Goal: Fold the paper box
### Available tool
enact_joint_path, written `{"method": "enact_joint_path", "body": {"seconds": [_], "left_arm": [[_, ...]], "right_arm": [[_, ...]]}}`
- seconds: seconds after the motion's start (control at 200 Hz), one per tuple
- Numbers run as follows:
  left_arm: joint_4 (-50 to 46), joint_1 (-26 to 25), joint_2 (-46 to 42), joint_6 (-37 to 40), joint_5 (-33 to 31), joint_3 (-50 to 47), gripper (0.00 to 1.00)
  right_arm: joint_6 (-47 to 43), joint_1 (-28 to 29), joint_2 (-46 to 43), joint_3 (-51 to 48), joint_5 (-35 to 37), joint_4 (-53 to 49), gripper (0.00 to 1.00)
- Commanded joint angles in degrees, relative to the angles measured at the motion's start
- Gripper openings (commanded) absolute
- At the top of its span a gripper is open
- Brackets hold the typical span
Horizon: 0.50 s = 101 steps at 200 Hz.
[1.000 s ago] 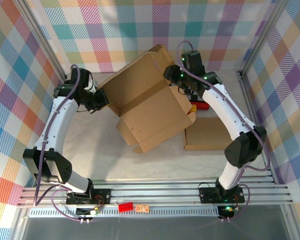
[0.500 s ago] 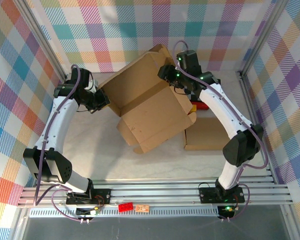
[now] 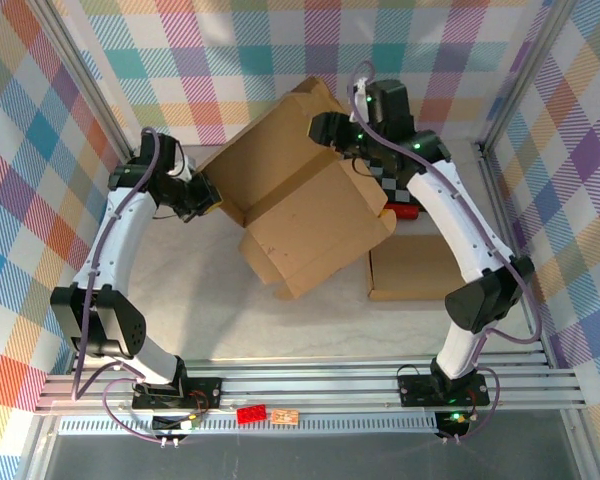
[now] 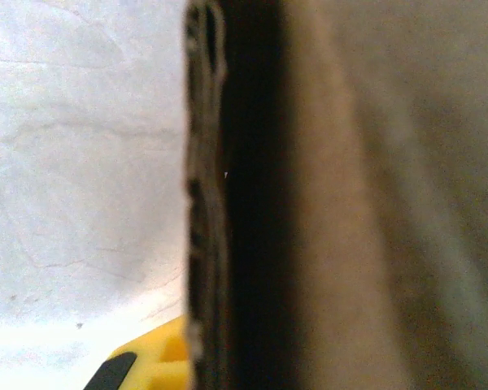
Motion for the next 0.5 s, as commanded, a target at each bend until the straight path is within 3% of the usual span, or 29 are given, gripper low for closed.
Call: {"method": "enact_joint_path", "body": {"seconds": [0.0, 0.11, 0.305, 0.39, 0.5], "left_arm": [[4.87, 1.30, 1.76, -1.91, 6.95, 1.74, 0.00], [7.29, 1.62, 3.22, -2.69, 9.97, 1.01, 0.00], [14.49, 1.97, 4.06, -4.61, 16.88, -1.61, 0.00], [16.73, 2.09, 4.82, -5.49, 19.41, -2.58, 0.00], [17.93, 2.08, 5.83, -6.02, 21.88, -3.43, 0.00]], "right_arm": [[-6.90, -3.12, -3.80, 4.91, -6.78, -1.52, 0.63], [-5.48, -9.09, -5.82, 3.44, -12.40, 4.02, 0.66], [7.41, -21.18, -2.77, 1.46, -29.16, 17.92, 0.59], [11.98, -23.72, 2.34, 4.91, -37.31, 20.71, 0.56], [9.18, -23.90, 8.95, 11.69, -42.74, 16.49, 0.54]]}}
